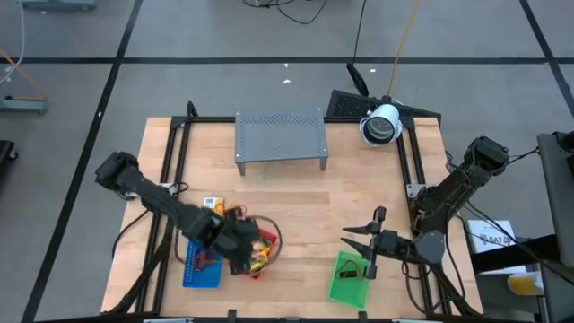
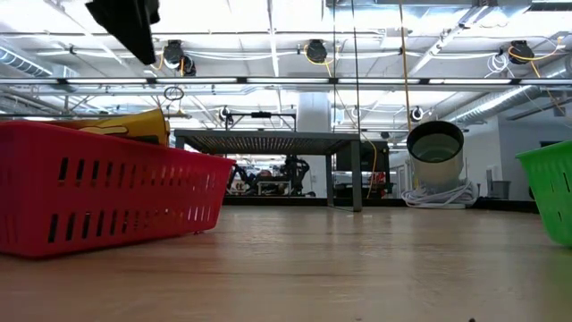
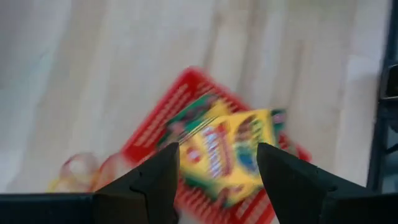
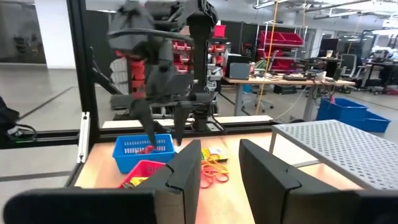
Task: Pick & Place Office Desk Supplies
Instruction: Put the left black rubber band into the green basket
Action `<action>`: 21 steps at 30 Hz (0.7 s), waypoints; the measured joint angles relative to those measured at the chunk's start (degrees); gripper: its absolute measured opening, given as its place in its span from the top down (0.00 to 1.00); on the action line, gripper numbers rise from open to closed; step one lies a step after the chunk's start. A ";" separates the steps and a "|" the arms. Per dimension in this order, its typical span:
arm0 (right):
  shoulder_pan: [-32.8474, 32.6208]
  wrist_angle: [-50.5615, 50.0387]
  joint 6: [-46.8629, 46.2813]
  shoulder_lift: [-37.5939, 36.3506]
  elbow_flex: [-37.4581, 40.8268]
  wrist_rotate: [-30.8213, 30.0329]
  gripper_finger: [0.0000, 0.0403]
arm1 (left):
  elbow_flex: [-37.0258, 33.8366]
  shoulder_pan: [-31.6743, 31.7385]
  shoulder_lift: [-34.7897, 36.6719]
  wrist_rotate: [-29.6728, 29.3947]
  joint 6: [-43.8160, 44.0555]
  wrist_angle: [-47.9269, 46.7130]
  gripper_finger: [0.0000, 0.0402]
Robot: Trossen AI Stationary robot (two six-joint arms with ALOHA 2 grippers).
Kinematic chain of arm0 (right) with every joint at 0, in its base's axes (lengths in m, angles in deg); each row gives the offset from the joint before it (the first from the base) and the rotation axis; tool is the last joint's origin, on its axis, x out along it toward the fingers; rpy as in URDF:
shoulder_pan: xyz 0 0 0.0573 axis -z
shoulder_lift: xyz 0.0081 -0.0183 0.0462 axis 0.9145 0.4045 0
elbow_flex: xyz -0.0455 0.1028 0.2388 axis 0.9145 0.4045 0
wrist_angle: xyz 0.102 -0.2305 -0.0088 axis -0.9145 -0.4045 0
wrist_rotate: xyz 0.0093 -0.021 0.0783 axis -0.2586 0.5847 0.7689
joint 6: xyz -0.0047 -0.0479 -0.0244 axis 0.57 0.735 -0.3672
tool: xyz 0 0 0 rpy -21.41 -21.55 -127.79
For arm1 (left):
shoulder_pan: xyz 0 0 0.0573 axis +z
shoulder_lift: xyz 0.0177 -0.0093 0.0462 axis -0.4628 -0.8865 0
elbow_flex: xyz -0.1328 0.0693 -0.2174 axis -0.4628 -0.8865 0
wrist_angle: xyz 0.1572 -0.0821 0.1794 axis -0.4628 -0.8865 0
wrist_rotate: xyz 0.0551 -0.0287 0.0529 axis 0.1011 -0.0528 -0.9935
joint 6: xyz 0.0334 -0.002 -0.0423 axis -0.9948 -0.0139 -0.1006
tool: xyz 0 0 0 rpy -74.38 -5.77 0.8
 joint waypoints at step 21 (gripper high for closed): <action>-0.62 -6.31 -0.53 -0.02 0.00 -7.33 0.75 | -0.95 1.00 13.69 -5.03 10.83 -20.36 0.44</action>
